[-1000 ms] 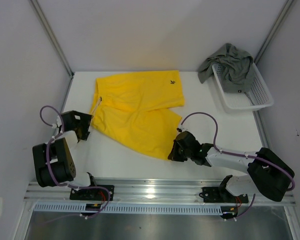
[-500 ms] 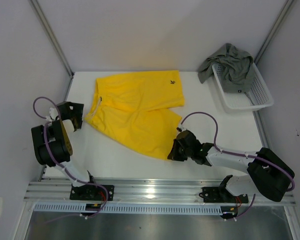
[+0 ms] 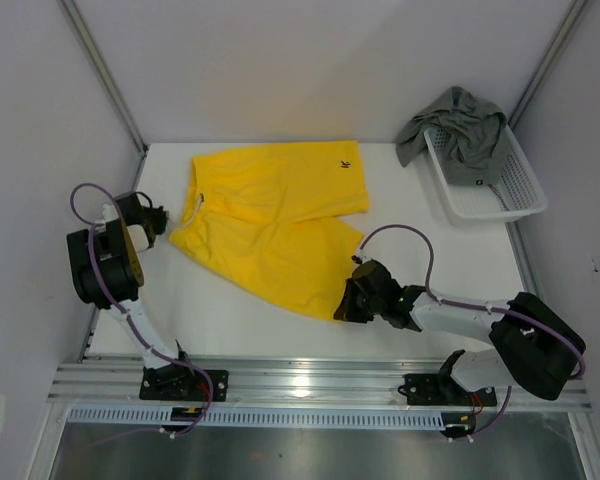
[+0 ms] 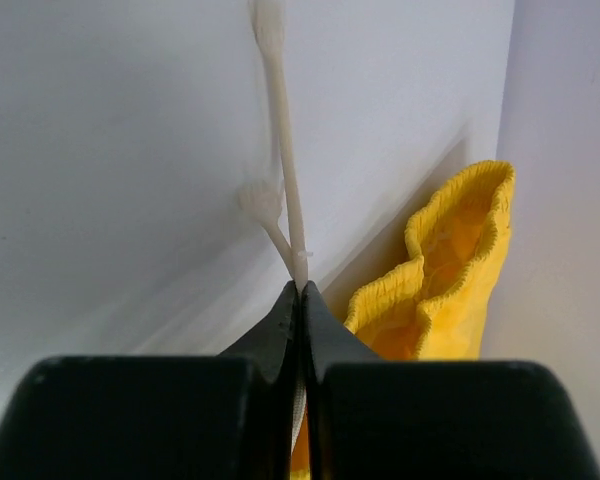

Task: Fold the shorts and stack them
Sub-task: Flatten the shorts out, then fold the shorts

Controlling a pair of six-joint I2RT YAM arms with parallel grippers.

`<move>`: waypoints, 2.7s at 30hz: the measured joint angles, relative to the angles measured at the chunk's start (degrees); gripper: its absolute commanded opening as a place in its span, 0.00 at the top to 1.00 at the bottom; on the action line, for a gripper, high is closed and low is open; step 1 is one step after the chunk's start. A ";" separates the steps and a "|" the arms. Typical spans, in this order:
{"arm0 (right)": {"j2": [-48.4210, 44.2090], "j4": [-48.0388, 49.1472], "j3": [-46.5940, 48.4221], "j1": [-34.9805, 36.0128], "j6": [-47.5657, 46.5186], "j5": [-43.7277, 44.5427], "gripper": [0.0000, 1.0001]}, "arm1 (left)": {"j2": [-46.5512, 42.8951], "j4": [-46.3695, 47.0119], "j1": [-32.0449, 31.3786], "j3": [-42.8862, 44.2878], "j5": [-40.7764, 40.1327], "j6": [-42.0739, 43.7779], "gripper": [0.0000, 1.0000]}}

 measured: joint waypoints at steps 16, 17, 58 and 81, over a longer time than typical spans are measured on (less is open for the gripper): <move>4.55 3.69 0.04 -0.28 0.04 -1.77 1.00 | 5.07 4.85 -3.82 13.49 7.13 -2.64 0.72; 4.61 3.85 0.07 -0.28 0.07 -1.90 1.00 | 5.70 4.59 -4.66 16.22 7.37 -2.32 0.53; -6.14 -5.46 1.51 5.77 -0.39 3.76 1.00 | -19.65 -7.96 -4.15 -17.20 1.38 11.56 0.22; -20.11 -16.24 3.96 9.62 -0.02 8.35 1.00 | -27.04 -15.74 -3.85 -20.65 2.47 12.61 1.00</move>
